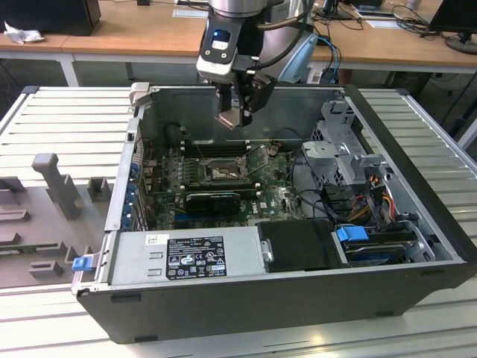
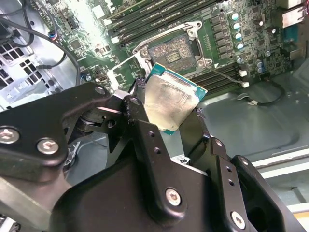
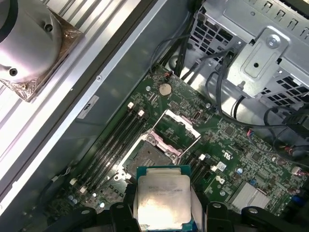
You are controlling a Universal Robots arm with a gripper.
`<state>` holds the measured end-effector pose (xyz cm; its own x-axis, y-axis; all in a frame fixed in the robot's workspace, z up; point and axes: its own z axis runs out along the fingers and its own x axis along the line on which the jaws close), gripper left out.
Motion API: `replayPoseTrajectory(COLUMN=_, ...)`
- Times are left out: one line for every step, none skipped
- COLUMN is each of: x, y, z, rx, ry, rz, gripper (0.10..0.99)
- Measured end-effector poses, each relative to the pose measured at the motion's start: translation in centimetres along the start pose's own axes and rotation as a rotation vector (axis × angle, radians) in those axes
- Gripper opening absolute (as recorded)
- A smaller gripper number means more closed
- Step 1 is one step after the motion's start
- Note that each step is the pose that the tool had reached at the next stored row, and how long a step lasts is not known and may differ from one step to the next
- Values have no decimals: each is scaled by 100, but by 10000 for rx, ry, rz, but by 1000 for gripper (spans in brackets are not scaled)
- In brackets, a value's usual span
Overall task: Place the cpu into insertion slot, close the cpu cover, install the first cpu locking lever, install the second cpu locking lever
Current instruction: 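Place the cpu into insertion slot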
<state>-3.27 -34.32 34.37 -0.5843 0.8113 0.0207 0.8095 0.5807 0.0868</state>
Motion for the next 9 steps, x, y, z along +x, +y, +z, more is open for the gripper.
replayPoseTrajectory(x=0, y=0, z=6, rx=1, ry=-15, rz=112, gripper=529)
replayPoseTrajectory(x=0, y=-1, z=11, rx=0, ry=-25, rz=206, gripper=529)
replayPoseTrajectory(x=-1, y=-2, z=20, rx=0, ry=-43, rz=362, gripper=529)
replayPoseTrajectory(x=-1, y=-2, z=27, rx=-3, ry=-59, rz=553, gripper=529)
replayPoseTrajectory(x=-1, y=-3, z=32, rx=-6, ry=-71, rz=689, gripper=529)
replayPoseTrajectory(x=-1, y=-3, z=41, rx=-11, ry=-94, rz=947, gripper=529)
replayPoseTrajectory(x=-1, y=-4, z=44, rx=-13, ry=-105, rz=1068, gripper=529)
replayPoseTrajectory(x=-1, y=-4, z=49, rx=-16, ry=-118, rz=1211, gripper=529)
replayPoseTrajectory(x=-1, y=-5, z=54, rx=-19, ry=-132, rz=1373, gripper=529)
